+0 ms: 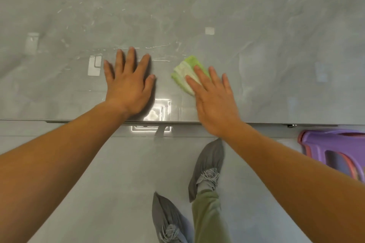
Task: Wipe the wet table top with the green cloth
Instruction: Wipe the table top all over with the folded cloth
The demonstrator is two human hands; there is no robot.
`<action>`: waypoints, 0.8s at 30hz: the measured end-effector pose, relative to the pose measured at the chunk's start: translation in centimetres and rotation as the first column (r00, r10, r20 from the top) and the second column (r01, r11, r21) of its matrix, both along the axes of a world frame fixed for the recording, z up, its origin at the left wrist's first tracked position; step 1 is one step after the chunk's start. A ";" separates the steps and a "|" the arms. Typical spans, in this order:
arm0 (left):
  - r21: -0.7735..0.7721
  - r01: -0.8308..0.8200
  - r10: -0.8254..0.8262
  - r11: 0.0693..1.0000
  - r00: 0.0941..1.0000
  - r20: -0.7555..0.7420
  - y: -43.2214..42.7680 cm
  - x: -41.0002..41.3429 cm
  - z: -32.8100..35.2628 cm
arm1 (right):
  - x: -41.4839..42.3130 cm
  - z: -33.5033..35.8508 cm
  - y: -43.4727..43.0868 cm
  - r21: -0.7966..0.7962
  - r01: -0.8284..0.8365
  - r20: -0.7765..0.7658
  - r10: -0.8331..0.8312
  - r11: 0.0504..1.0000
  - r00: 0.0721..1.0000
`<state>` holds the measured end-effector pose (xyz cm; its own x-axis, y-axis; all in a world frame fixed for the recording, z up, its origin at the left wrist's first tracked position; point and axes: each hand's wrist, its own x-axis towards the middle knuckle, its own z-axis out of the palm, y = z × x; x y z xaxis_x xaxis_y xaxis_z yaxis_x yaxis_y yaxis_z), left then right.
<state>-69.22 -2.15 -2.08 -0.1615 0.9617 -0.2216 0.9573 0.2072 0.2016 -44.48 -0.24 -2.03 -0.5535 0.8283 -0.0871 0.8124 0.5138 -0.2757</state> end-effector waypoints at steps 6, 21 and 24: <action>0.053 -0.039 0.039 0.998 0.999 -0.002 0.5 -1.8 0.3 | -3.4 -0.2 -3.6 0.028 -0.057 -0.015 0.058 0.998 0.998; 0.008 -0.026 0.026 1.000 0.999 0.019 5.3 -3.1 0.5 | -4.5 -0.5 0.7 0.049 -0.266 0.000 0.266 0.963 0.964; -0.018 -0.040 0.040 0.999 0.999 0.012 5.7 -3.2 0.6 | -4.8 -0.4 7.1 0.053 -0.079 0.017 0.079 0.995 0.997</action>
